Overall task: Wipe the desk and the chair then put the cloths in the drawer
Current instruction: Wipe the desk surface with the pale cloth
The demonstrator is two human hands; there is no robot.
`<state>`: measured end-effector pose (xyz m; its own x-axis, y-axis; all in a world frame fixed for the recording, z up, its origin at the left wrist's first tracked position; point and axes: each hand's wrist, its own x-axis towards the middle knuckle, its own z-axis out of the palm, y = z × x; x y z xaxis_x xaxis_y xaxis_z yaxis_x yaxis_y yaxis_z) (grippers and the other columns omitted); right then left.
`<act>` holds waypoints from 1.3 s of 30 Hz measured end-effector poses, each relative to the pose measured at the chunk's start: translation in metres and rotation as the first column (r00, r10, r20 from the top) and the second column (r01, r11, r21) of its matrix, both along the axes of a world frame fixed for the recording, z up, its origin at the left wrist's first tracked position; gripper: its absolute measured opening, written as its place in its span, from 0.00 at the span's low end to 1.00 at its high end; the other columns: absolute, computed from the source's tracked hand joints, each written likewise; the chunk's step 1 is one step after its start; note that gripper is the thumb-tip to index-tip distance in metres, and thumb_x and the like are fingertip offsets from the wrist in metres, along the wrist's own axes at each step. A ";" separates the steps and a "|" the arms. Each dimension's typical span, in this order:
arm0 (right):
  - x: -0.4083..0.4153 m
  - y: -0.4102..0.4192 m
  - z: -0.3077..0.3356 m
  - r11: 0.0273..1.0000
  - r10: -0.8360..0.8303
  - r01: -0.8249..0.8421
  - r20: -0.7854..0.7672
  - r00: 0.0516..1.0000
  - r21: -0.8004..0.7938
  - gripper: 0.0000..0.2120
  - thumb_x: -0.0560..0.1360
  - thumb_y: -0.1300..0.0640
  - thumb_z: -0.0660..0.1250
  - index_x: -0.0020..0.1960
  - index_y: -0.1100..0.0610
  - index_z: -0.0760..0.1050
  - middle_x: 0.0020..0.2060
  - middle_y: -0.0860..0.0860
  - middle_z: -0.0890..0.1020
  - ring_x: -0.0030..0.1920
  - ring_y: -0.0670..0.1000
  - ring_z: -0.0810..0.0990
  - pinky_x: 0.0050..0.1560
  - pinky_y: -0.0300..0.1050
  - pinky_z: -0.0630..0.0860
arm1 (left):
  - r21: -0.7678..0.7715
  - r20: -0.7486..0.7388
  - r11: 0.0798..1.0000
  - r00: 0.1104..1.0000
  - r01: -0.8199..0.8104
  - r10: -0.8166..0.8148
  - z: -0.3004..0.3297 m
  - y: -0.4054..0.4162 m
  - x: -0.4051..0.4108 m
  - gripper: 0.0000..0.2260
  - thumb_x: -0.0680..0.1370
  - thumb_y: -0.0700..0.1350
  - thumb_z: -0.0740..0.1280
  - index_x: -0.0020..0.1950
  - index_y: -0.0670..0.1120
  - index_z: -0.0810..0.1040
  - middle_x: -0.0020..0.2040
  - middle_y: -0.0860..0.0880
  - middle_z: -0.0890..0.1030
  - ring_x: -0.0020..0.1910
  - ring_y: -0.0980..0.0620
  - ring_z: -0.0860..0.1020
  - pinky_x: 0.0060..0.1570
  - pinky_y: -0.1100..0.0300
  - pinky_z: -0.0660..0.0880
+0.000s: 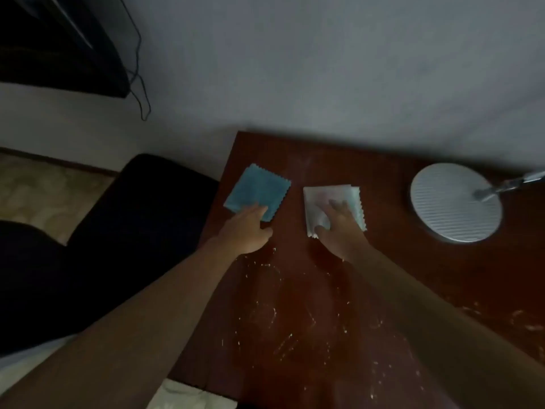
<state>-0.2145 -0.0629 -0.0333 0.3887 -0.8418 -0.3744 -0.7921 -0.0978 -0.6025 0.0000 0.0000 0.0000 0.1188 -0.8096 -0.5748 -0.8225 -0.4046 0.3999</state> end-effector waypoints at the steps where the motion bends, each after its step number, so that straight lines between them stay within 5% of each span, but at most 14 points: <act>1: 0.000 0.000 -0.007 0.999 0.031 -0.031 -0.036 0.999 0.014 0.29 0.79 0.57 0.63 0.78 0.50 0.58 0.79 0.55 0.53 0.79 0.57 0.43 0.77 0.60 0.52 | 0.032 0.058 0.998 0.997 0.047 -0.049 -0.007 -0.001 0.002 0.30 0.83 0.53 0.60 0.82 0.50 0.51 0.82 0.49 0.49 0.81 0.48 0.49 0.77 0.43 0.53; 6: 0.002 0.000 -0.030 0.982 0.155 -0.169 -0.148 0.977 -0.086 0.31 0.77 0.58 0.63 0.78 0.52 0.58 0.79 0.57 0.50 0.78 0.62 0.40 0.75 0.68 0.46 | 0.112 0.204 0.985 0.967 0.134 -0.155 -0.027 -0.007 0.003 0.31 0.83 0.57 0.56 0.82 0.52 0.48 0.82 0.50 0.45 0.81 0.47 0.46 0.74 0.38 0.51; 13: 0.018 -0.002 -0.029 0.971 0.183 -0.210 -0.216 0.959 -0.111 0.29 0.76 0.57 0.60 0.77 0.49 0.62 0.80 0.55 0.49 0.78 0.62 0.40 0.71 0.73 0.41 | 0.023 0.243 0.972 0.942 0.233 -0.232 -0.023 0.002 -0.024 0.27 0.83 0.58 0.54 0.81 0.55 0.55 0.81 0.51 0.55 0.78 0.47 0.58 0.72 0.44 0.54; 18: 0.021 0.002 -0.028 0.932 0.088 -0.178 -0.281 0.956 -0.314 0.24 0.76 0.55 0.59 0.72 0.51 0.69 0.76 0.56 0.63 0.77 0.59 0.56 0.71 0.67 0.53 | -0.023 0.143 0.978 0.969 0.209 -0.204 -0.024 0.017 -0.024 0.25 0.82 0.56 0.58 0.79 0.54 0.60 0.81 0.52 0.58 0.77 0.49 0.59 0.72 0.44 0.55; 24: 0.023 -0.008 -0.031 0.894 -0.074 -0.015 -0.180 0.981 -0.447 0.21 0.74 0.53 0.54 0.61 0.56 0.78 0.57 0.59 0.78 0.58 0.63 0.72 0.59 0.58 0.67 | -0.051 0.162 0.976 0.966 0.210 -0.200 -0.031 0.024 -0.010 0.25 0.83 0.54 0.58 0.80 0.52 0.58 0.82 0.50 0.54 0.79 0.49 0.56 0.73 0.43 0.55; 27: 0.014 -0.020 -0.034 0.876 -0.087 -0.030 -0.218 0.972 -0.481 0.25 0.71 0.52 0.52 0.61 0.57 0.78 0.58 0.61 0.77 0.60 0.64 0.71 0.60 0.61 0.66 | -0.089 0.064 0.990 0.992 0.113 -0.107 -0.031 0.013 -0.001 0.25 0.83 0.51 0.60 0.79 0.52 0.60 0.82 0.51 0.54 0.79 0.49 0.55 0.74 0.43 0.53; 32: -0.001 -0.018 -0.043 0.924 0.041 -0.138 -0.267 0.963 -0.356 0.29 0.73 0.46 0.53 0.72 0.53 0.68 0.72 0.59 0.67 0.72 0.62 0.62 0.69 0.63 0.59 | -0.318 0.052 0.929 0.975 -0.189 0.216 -0.039 0.047 0.019 0.21 0.81 0.46 0.62 0.75 0.49 0.68 0.76 0.48 0.67 0.75 0.48 0.63 0.73 0.47 0.59; 39: -0.007 0.049 -0.048 0.858 0.087 -0.279 -0.413 0.907 -0.431 0.24 0.77 0.43 0.55 0.67 0.54 0.70 0.63 0.59 0.73 0.65 0.61 0.69 0.63 0.62 0.66 | -0.407 0.223 0.904 0.945 -0.133 0.239 -0.081 0.118 0.029 0.21 0.79 0.46 0.61 0.72 0.44 0.71 0.74 0.43 0.69 0.74 0.43 0.67 0.69 0.42 0.63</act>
